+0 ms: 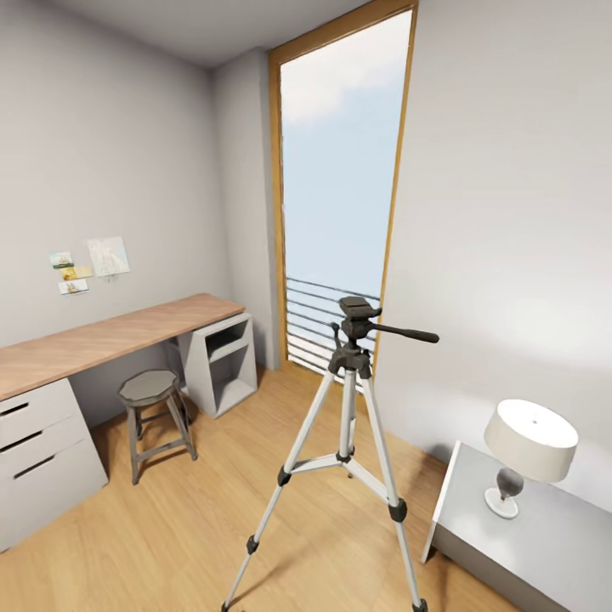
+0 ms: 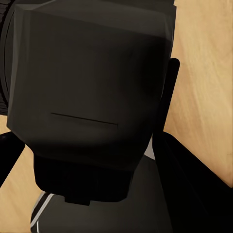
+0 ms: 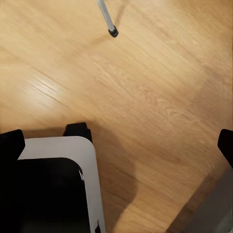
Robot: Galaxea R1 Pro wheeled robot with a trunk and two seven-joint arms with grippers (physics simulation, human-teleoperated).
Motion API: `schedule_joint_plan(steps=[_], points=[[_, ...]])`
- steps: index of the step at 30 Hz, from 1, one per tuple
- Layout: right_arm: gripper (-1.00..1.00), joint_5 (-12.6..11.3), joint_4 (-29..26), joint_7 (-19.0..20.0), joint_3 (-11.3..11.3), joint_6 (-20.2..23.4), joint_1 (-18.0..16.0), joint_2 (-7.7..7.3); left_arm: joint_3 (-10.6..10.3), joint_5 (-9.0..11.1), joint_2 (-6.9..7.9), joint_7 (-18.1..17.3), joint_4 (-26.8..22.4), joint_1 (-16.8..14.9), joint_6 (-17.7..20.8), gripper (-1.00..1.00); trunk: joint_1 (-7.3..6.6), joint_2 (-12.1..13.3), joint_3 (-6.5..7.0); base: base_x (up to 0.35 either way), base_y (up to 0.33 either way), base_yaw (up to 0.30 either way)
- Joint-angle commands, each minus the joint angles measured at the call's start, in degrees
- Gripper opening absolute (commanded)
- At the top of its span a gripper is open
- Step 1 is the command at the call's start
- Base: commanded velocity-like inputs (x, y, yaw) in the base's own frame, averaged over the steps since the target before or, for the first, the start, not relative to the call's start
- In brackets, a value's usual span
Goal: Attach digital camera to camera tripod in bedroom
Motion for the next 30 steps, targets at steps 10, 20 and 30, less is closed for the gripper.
schedule_joint_plan(steps=[10,20,30], points=[[1.00,-0.6,0.2,0.2,0.1,0.0,-0.1,-0.02,-0.4,0.3,-0.16,0.1,0.0,0.0,0.0,-1.00,0.01,-0.1,-0.08,0.002,-0.001,0.031],[1.00,-0.6,0.2,0.2,0.1,0.0,-0.1,-0.02,-0.5,-0.2,-0.25,0.0,0.0,0.0,0.0,-1.00,0.01,-0.1,-0.08,0.144,-0.143,0.002],[1.00,-0.6,0.2,0.2,0.1,0.0,-0.1,-0.02,-0.5,-0.2,-0.19,0.0,0.0,0.0,-0.1,-1.00,0.01,-0.1,-0.08,0.137,-0.127,0.000]])
